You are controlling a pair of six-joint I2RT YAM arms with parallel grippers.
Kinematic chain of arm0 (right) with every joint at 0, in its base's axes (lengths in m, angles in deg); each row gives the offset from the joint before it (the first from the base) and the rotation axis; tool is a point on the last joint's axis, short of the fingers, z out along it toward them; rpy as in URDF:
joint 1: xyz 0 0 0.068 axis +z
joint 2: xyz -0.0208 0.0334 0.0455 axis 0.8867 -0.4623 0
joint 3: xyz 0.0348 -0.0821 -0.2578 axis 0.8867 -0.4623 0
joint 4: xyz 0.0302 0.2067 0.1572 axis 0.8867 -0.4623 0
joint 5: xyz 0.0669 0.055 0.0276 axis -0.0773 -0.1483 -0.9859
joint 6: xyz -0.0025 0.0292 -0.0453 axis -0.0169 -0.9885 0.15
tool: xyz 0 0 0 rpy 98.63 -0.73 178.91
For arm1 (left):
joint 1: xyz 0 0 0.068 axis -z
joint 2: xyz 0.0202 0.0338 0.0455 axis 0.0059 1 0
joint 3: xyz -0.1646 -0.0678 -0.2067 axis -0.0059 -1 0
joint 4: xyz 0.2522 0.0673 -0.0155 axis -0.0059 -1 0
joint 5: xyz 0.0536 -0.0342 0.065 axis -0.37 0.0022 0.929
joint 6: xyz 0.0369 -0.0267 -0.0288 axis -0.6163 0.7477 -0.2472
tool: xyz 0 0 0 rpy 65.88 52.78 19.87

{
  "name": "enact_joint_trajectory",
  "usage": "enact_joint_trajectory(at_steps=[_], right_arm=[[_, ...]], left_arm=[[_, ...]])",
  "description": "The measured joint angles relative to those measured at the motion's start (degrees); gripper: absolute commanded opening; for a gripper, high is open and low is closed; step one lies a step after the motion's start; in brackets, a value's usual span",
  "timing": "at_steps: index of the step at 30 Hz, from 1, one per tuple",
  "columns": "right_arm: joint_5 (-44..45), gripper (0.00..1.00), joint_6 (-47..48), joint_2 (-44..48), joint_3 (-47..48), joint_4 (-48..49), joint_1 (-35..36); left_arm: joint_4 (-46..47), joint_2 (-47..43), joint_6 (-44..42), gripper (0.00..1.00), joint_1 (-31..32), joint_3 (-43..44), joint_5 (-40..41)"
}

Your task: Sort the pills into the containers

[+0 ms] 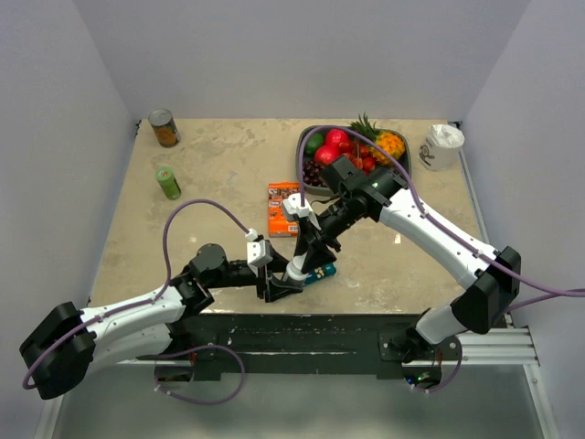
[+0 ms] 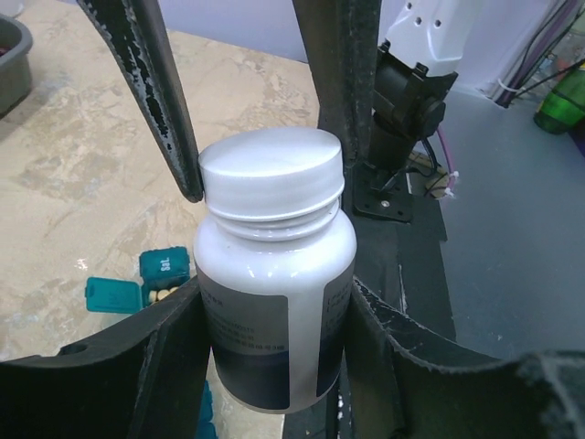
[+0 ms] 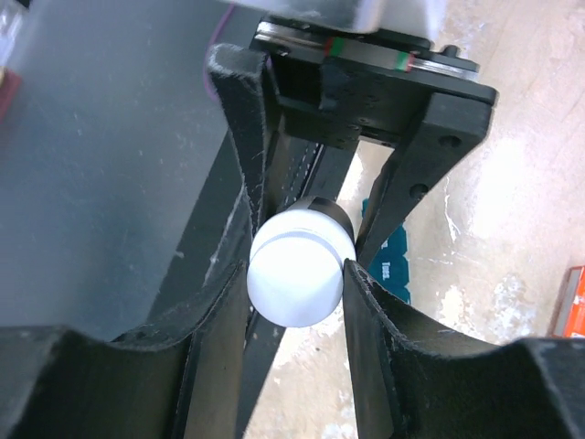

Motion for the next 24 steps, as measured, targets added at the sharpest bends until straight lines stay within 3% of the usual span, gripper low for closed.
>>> enact_joint_trajectory(at_steps=[5, 17, 24], right_arm=[[-0.15, 0.42, -9.22, 0.0, -1.49, 5.44, -0.9], [8.68, 0.41, -28.74, 0.09, -6.4, 19.43, -1.22], [11.5, 0.65, -37.22, 0.02, -8.0, 24.13, -1.79]], left_arm=[[-2.16, -1.64, -1.18, 0.0, 0.02, -0.07, 3.93], [-7.34, -2.21, -5.05, 0.0, 0.07, -0.07, 15.87], [-6.16, -1.05, -5.05, 0.0, 0.02, 0.52, 20.72]])
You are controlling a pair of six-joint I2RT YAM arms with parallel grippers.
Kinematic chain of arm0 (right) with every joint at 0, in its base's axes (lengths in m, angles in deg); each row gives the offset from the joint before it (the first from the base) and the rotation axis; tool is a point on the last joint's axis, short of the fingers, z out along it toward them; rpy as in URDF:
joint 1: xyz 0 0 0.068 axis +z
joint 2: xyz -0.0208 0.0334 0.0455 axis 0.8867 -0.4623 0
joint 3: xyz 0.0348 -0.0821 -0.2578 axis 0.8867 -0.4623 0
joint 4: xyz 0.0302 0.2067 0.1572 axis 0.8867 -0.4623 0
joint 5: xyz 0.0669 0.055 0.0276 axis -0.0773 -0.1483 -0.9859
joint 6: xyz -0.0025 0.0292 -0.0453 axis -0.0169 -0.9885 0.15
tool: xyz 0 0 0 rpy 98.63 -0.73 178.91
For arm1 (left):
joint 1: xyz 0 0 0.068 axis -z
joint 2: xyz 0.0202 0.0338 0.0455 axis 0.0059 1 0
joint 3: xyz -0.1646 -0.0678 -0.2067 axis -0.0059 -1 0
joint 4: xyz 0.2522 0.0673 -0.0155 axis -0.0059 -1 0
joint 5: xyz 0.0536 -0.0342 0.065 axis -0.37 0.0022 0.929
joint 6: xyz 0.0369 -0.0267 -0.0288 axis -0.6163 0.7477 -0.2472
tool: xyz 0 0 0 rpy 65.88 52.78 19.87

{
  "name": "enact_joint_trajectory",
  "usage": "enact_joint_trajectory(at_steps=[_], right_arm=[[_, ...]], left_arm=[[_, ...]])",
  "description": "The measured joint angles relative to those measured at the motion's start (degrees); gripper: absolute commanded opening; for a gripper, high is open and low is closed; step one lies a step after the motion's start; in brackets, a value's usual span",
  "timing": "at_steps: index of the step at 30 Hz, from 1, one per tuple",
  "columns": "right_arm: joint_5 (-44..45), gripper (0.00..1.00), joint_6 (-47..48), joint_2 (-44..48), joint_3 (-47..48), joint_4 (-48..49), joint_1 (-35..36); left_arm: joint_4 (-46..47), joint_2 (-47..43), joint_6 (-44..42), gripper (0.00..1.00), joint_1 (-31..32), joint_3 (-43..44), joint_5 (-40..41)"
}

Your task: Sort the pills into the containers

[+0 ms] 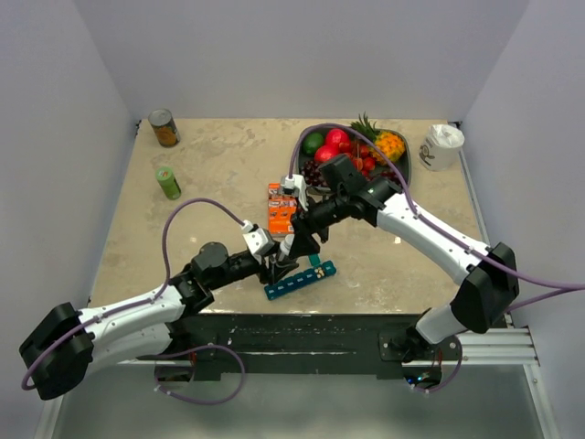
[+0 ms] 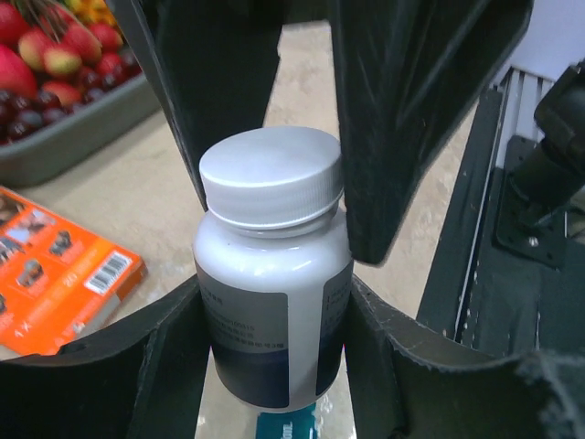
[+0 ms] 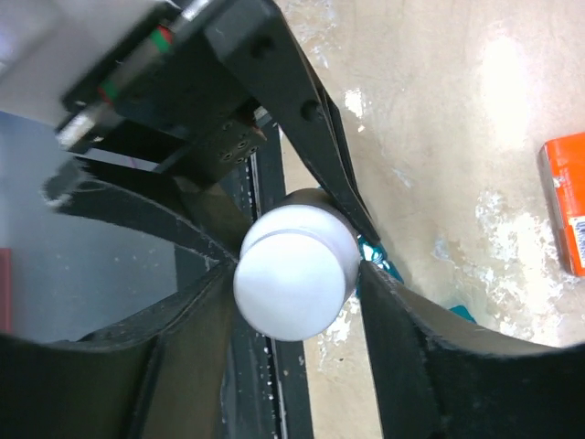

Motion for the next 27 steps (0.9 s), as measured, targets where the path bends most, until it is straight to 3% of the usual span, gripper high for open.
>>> enact_joint_trajectory(at_steps=[7, 9, 13, 22, 27], right_arm=[[-3.43, 0.95, -0.52, 0.11, 1.51, -2.51, -4.11], [-4.24, 0.99, 0.79, 0.5, 2.69, -3.08, -5.16], [-6.56, 0.99, 10.54, 2.32, 6.16, -8.26, -5.81], [-9.73, 0.97, 51.84, 4.72, 11.02, -30.6, -4.42], [-9.92, 0.88, 60.5, 1.05, 12.26, -33.94, -1.92]], left_arm=[[5.03, 0.13, 0.31, 0.0, -0.13, 0.92, 0.92], [5.07, 0.13, 0.46, 0.0, -0.15, 0.92, 0.68], [4.96, -0.02, 0.48, 0.0, -0.35, 0.92, -1.01], [5.01, 0.31, 1.11, 0.0, -0.87, 1.07, -17.64], [4.92, 1.92, 1.62, 0.0, -0.87, 1.79, -23.32]])
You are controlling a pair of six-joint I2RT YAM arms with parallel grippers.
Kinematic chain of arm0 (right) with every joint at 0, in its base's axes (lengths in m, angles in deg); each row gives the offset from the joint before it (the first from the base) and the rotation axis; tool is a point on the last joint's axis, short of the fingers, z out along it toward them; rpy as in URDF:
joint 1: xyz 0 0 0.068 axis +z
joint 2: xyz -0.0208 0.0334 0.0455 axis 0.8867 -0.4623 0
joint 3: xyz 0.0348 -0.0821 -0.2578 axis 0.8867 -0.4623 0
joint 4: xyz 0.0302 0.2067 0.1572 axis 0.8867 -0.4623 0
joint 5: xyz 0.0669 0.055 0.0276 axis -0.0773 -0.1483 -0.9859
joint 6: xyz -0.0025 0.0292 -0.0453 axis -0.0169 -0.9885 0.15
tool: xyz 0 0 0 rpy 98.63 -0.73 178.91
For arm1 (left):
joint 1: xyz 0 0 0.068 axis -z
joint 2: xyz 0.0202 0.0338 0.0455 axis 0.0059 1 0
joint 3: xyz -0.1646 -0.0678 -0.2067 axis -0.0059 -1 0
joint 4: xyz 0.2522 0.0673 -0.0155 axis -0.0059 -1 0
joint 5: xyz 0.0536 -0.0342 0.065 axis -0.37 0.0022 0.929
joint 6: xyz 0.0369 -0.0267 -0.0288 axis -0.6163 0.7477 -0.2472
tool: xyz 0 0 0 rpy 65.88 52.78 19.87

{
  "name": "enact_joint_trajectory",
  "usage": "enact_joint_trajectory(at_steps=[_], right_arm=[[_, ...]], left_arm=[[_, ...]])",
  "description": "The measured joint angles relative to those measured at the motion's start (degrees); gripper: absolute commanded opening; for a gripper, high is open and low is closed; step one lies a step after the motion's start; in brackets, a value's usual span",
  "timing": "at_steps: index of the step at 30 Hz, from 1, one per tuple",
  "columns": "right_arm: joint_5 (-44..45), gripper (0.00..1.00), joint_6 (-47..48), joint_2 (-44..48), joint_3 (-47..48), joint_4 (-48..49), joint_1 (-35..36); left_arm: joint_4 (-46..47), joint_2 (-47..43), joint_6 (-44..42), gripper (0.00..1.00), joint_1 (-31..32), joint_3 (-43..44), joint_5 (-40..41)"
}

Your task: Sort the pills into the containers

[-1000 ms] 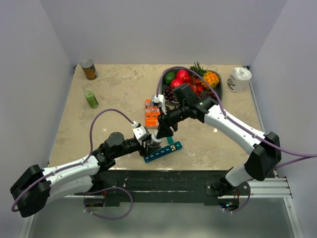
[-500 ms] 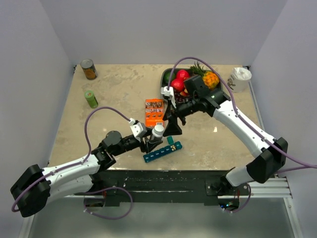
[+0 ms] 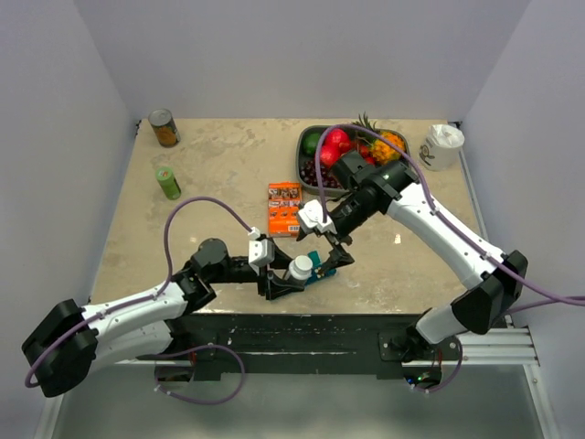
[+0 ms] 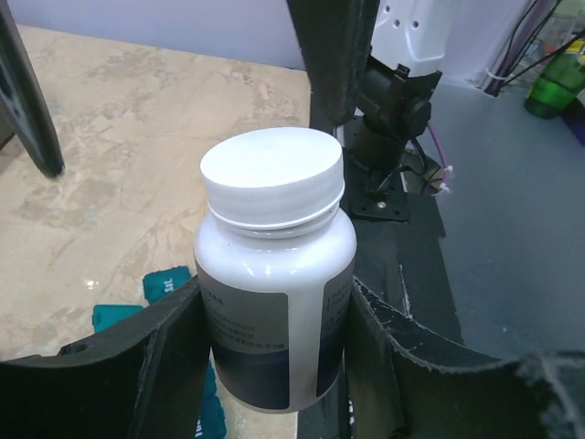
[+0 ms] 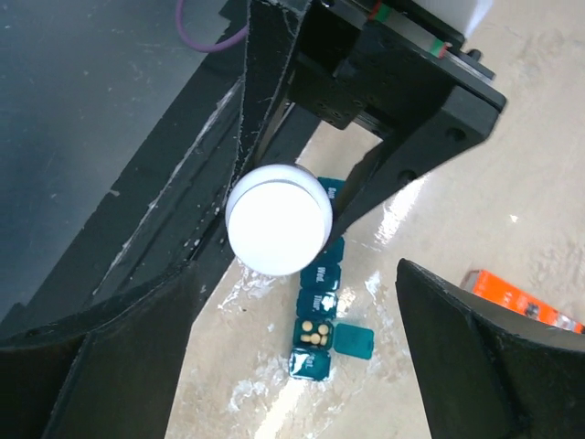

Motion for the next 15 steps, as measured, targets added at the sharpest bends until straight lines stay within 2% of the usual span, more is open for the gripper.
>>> enact_joint_trajectory(at_steps=[10, 11, 15], right_arm=[[0.0, 0.58, 1.18, -1.66, 0.0, -1.73, 4.0], [0.02, 0.52, 0.98, -1.66, 0.0, -1.81, 4.22], [0.22, 0.43, 0.33, -1.77, 0.0, -1.53, 4.57]], left_arm=[[0.02, 1.97, 0.39, 0.0, -0.02, 1.22, -2.34], [-0.02, 2.08, 0.39, 0.0, -0.02, 1.22, -2.32], [-0.09, 2.19, 0.39, 0.0, 0.0, 1.25, -2.08]])
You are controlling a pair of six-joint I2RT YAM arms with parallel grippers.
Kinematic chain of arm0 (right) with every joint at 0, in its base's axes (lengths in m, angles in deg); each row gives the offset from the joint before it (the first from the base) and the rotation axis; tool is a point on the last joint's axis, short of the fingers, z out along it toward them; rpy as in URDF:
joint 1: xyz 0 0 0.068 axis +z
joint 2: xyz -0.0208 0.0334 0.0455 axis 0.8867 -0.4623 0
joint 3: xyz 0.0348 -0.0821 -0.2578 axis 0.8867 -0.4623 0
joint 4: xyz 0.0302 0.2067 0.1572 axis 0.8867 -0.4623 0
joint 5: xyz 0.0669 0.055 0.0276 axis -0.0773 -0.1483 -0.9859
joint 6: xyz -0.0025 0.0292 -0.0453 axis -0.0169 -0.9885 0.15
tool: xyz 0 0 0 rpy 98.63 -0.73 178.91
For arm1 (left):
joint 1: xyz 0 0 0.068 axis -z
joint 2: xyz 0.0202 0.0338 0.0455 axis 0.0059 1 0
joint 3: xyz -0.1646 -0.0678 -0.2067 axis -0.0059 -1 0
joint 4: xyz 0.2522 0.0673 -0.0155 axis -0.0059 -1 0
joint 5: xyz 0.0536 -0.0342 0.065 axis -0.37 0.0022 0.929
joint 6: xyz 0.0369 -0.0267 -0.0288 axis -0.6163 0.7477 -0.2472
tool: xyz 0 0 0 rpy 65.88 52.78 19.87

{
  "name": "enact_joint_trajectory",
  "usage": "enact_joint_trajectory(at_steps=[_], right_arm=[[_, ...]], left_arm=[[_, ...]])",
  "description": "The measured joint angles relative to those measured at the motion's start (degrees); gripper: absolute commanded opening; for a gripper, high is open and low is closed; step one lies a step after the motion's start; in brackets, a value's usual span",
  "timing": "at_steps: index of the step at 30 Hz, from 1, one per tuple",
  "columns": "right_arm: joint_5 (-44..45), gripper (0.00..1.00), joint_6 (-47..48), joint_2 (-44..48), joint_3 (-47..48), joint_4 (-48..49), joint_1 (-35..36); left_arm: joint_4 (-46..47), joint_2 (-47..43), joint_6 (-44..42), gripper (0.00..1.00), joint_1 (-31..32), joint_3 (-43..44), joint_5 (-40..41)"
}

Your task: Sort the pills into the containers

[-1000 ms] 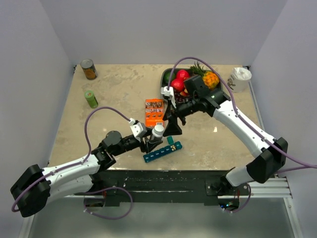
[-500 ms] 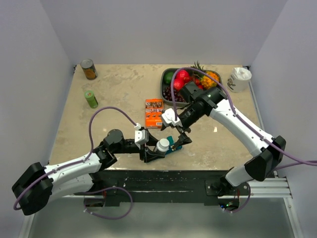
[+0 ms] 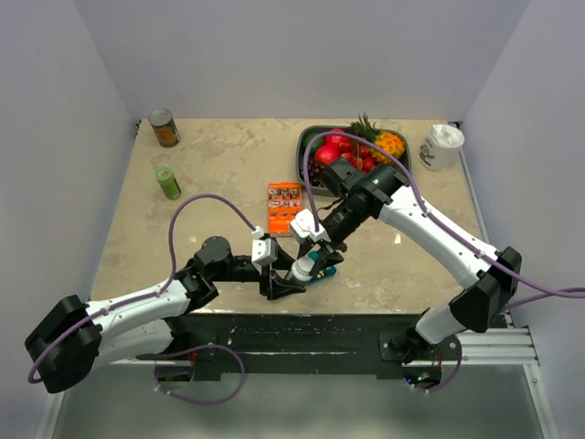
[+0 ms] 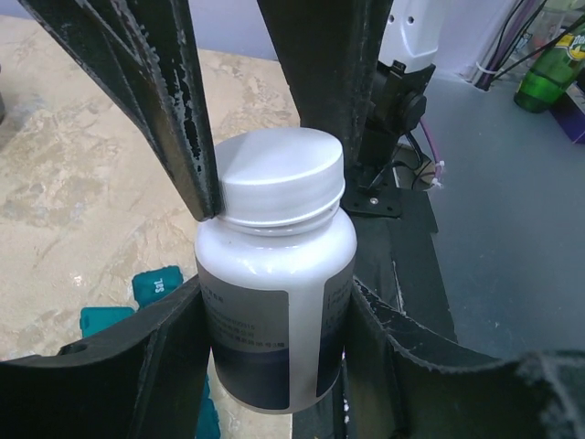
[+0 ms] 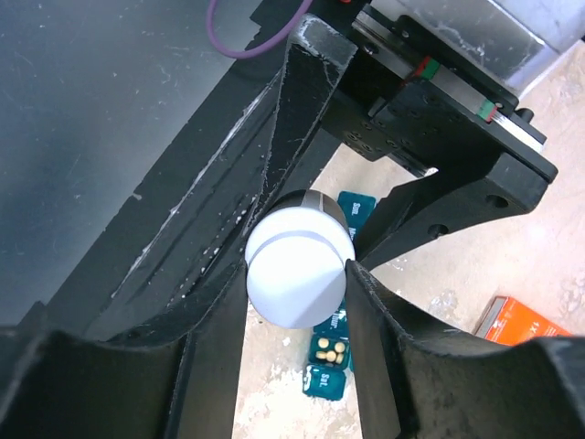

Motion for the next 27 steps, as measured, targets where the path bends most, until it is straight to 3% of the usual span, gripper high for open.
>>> enact_joint_trajectory(at_steps=[7, 15, 20, 25, 26, 27], right_arm=[[0.28, 0.33, -6.99, 0.09, -0.98, 3.65, -0.07], [5.95, 0.26, -34.6, 0.33, -6.14, 21.11, -0.79], [12.44, 0.15, -49.75, 0.35, -10.73, 33.18, -0.74], [16.83, 0.21, -59.3, -0.66, -11.96, 39.78, -0.61], [17.2, 0.26, -60.11, -0.83, -11.96, 40.46, -0.63], [17.51, 0.41, -60.94, -1.14, -11.93, 41.07, -0.66]], left_arm=[[-1.66, -1.75, 0.07, 0.0, 0.09, -0.26, 2.49], [-5.53, -4.39, -0.04, 0.0, 0.15, -1.75, 14.69], [-6.27, -3.93, 0.59, 0.0, 0.13, -2.93, 23.26], [-4.2, -2.45, 3.23, 0.0, 0.11, -3.58, 28.85], [-3.89, -2.1, 3.67, 0.0, 0.11, -3.58, 29.73], [-3.72, -1.81, 4.09, 0.0, 0.07, -3.58, 30.34]])
